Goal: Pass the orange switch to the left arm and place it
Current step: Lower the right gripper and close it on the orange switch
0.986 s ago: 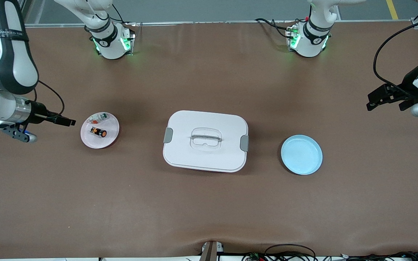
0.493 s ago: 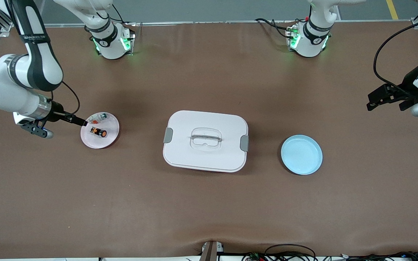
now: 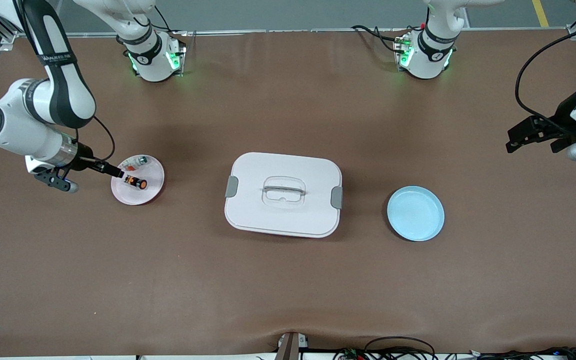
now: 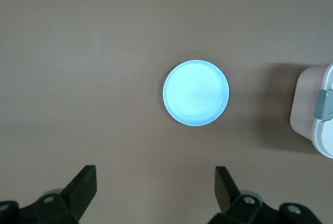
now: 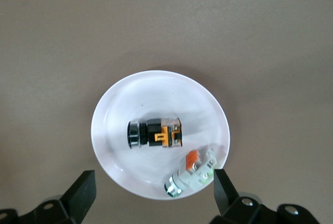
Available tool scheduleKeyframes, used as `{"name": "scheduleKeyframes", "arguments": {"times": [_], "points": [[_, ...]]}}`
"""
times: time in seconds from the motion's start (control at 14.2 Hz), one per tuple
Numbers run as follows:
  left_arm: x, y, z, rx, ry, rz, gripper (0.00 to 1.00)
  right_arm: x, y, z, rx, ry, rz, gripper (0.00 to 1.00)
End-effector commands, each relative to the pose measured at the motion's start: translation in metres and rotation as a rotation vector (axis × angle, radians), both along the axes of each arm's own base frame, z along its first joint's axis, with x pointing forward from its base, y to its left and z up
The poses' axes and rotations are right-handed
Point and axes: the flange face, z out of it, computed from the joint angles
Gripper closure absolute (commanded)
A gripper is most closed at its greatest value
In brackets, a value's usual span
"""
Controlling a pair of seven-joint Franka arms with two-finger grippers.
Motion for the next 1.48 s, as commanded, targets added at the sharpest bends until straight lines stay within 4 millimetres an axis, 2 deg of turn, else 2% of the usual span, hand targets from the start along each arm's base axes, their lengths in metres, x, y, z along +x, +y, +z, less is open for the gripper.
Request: {"name": "scheduleKeyframes", "arguments": {"times": [0.0,0.56,1.41], "points": [[0.000,0.002,0.003,0.016,0.004,0.006,0.00,-0.005,0.004,-0.031,-0.003,-0.023,-0.034,0.00],[0.000,0.002,0.003,0.016,0.004,0.006,0.00,-0.002,0.027,-0.065,0.017,-0.020,-0.039,0.00],[0.000,0.002,0.003,0.016,0.004,0.006,0.00,-0.003,0.023,-0.092,0.009,-0.026,-0.010,0.00]]}}
